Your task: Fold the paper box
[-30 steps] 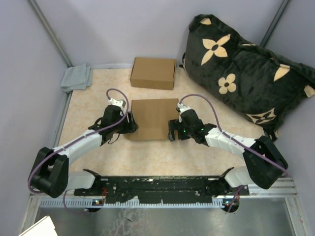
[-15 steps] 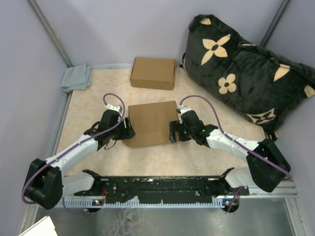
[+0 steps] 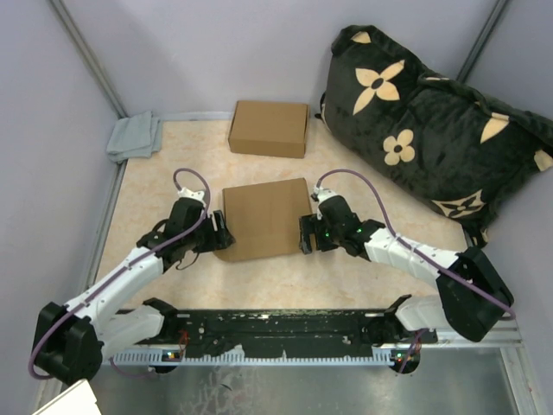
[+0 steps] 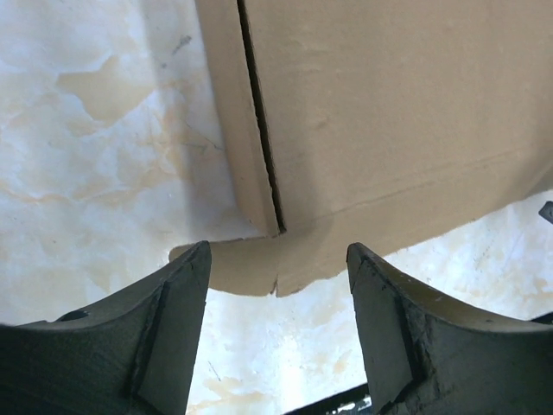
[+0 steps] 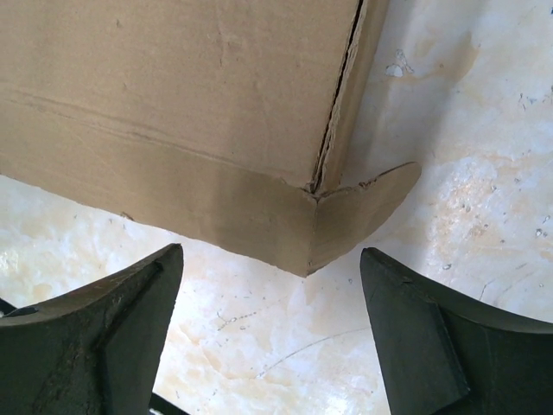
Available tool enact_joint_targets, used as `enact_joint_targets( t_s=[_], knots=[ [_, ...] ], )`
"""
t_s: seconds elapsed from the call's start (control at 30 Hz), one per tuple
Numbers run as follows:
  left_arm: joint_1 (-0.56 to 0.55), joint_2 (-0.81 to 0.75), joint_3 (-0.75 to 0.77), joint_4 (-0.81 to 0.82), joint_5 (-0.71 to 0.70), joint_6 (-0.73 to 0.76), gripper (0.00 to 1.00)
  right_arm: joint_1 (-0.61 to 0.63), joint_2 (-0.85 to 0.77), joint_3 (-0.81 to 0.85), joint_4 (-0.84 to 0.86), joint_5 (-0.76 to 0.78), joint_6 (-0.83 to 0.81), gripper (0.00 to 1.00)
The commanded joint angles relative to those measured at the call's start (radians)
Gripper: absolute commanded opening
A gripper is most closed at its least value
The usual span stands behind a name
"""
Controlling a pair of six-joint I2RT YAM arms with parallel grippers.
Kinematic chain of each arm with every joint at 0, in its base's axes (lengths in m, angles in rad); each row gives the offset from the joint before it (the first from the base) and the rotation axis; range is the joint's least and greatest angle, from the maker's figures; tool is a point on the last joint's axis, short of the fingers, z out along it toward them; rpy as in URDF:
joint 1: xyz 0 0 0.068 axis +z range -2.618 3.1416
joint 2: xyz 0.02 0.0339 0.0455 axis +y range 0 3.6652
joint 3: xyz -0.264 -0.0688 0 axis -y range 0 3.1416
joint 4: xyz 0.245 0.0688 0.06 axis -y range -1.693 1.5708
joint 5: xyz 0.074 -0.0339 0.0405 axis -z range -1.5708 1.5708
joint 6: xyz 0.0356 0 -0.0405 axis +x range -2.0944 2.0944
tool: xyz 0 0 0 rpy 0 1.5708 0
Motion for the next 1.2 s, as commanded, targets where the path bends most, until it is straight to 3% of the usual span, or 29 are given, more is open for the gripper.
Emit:
enact_joint_targets(
  t_s=[0.0,0.27,0.67,1.17],
  knots=[
    [-0.011,-0.052,-0.040,-0.009,0.051,-0.021,0.71,0.008,-0.050,-0.010,0.011,-0.015,-0.019,0.84],
    [-0.042,-0.079,-0.039,-0.063,0.049,-0.068,0.70,0.008,-0.059,-0.010,0.009,-0.015,-0.025,0.83],
    [-0.075,0.035,-0.022,-0.008,-0.036,-0.027,0.70,0.008,-0.050,-0.010,0.022,-0.057,-0.050,0.82],
    [-0.135,0.069,0.002,0.070,0.104,0.001,0.62,0.014,-0.084,-0.011,-0.007,-0.168,-0.039,0.79]
  ],
)
